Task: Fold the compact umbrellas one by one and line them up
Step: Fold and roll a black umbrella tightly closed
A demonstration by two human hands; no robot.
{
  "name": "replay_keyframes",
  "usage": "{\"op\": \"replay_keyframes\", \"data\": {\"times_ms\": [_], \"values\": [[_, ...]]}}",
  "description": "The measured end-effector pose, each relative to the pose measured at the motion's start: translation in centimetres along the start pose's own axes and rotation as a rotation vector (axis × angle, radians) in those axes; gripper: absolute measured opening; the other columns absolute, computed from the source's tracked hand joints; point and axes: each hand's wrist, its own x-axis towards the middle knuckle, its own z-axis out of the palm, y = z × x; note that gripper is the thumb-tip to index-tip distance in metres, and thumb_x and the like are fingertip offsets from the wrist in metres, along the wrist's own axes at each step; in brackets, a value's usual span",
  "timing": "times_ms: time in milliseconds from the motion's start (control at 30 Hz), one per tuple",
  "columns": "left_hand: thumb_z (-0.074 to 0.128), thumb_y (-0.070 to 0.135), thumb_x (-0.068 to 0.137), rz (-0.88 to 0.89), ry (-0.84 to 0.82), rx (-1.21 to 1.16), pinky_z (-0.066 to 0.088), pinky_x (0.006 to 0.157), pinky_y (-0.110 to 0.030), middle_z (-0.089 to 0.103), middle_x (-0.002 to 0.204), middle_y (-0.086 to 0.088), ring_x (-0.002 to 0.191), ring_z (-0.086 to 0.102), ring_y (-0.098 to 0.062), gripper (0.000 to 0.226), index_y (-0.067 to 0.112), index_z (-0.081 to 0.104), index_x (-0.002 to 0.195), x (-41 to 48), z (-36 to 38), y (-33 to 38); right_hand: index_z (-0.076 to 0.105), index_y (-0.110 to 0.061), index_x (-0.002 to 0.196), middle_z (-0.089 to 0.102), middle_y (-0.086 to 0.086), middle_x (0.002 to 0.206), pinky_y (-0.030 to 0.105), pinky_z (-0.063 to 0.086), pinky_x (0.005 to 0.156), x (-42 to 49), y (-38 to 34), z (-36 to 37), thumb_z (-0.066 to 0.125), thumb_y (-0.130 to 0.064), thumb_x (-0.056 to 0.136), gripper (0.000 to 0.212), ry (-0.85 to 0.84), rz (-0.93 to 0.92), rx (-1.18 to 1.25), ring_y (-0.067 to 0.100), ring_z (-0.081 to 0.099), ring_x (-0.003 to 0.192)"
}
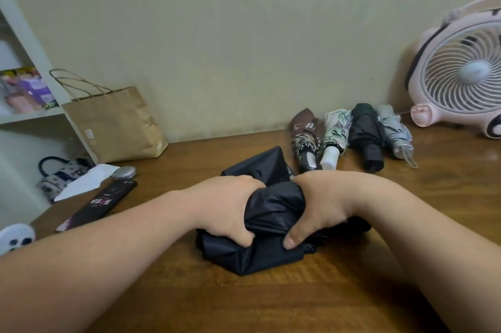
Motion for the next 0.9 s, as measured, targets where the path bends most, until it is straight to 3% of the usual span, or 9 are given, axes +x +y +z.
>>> {"op": "replay_keyframes", "data": {"times_ms": [133,233,300,367,467,533,600,767,900], "values": [[0.074,0.057,0.062,-0.021,0.036,0.06,0.055,0.078,-0.037,0.056,0.101,0.018,0.092,0.06,-0.014,0.056,0.038,0.054,0.11,0.0,0.7,0.6,0.07,-0.021,0.111,0.071,-0.004,0.099,0.035,0.06,0.083,0.4,-0.9,0.9,0.089,-0.058,0.061,0.064,-0.012,0.058,-0.159,0.018,0.069,0.089],[0.076,0.049,0.07,-0.067,0.158,0.128,0.052,0.077,-0.032,0.055,0.102,0.02,0.097,0.061,-0.016,0.053,0.035,0.057,0.117,-0.6,1.0,1.5,0.07,-0.013,0.083,0.064,-0.001,0.073,0.03,0.053,0.058,0.6,-0.6,0.8,0.082,-0.04,0.072,0.032,0.027,0.05,-0.181,0.019,0.062,0.066],[0.078,0.038,0.072,-0.05,0.314,0.244,0.056,0.079,-0.038,0.063,0.111,0.012,0.101,0.065,-0.02,0.053,0.031,0.06,0.121,-0.9,0.2,1.7,0.065,-0.016,0.086,0.06,-0.001,0.074,0.031,0.052,0.06,0.8,-0.2,0.6,0.073,-0.032,0.078,0.019,0.125,0.042,-0.23,0.022,0.06,0.069],[0.08,0.022,0.068,0.015,0.542,0.43,0.057,0.07,-0.042,0.068,0.108,-0.002,0.093,0.067,-0.03,0.053,0.02,0.065,0.119,-0.6,-1.5,0.8,0.058,-0.022,0.098,0.063,-0.001,0.089,0.036,0.052,0.069,1.1,0.1,0.2,0.067,-0.029,0.08,0.021,0.464,0.0,-0.282,0.028,0.064,0.086],[0.072,0.01,0.074,0.068,1.004,0.575,0.047,0.07,-0.047,0.065,0.107,-0.015,0.089,0.061,-0.039,0.049,0.009,0.065,0.122,-0.3,-6.4,-1.3,0.054,-0.016,0.093,0.061,0.011,0.09,0.037,0.028,0.067,1.6,0.2,-1.2,0.069,-0.015,0.071,0.026,1.22,-0.104,-0.474,0.038,0.058,0.086],[0.064,0.007,0.082,0.045,1.191,0.629,0.042,0.072,-0.047,0.064,0.111,-0.016,0.091,0.058,-0.04,0.042,0.008,0.064,0.124,-0.1,-8.3,-1.2,0.057,-0.011,0.095,0.059,0.013,0.091,0.036,0.018,0.068,1.6,0.0,-1.8,0.066,-0.008,0.071,0.026,1.428,-0.082,-0.483,0.038,0.053,0.085],[0.065,0.005,0.082,0.025,1.194,0.62,0.042,0.072,-0.047,0.064,0.11,-0.016,0.09,0.057,-0.039,0.041,0.008,0.064,0.123,0.7,-6.8,-0.9,0.058,-0.012,0.098,0.059,0.014,0.092,0.038,0.021,0.068,2.3,0.6,-1.2,0.067,-0.007,0.07,0.029,1.391,-0.054,-0.486,0.038,0.053,0.085],[0.083,0.01,0.066,-0.139,0.83,0.402,0.048,0.077,-0.04,0.065,0.112,-0.006,0.095,0.06,-0.029,0.064,0.013,0.064,0.127,2.5,2.6,-1.1,0.053,-0.019,0.11,0.059,0.009,0.107,0.042,0.048,0.074,4.2,2.0,2.2,0.062,-0.018,0.084,0.028,0.797,-0.063,-0.47,0.037,0.06,0.101],[0.074,0.023,0.083,-0.232,0.66,0.223,0.039,0.103,-0.033,0.051,0.141,0.004,0.127,0.049,-0.018,0.074,0.025,0.043,0.15,2.0,4.8,-0.2,0.048,-0.023,0.118,0.056,0.003,0.12,0.038,0.047,0.079,4.5,2.2,2.3,0.058,-0.022,0.091,0.029,0.535,-0.053,-0.399,0.029,0.058,0.112]]}}
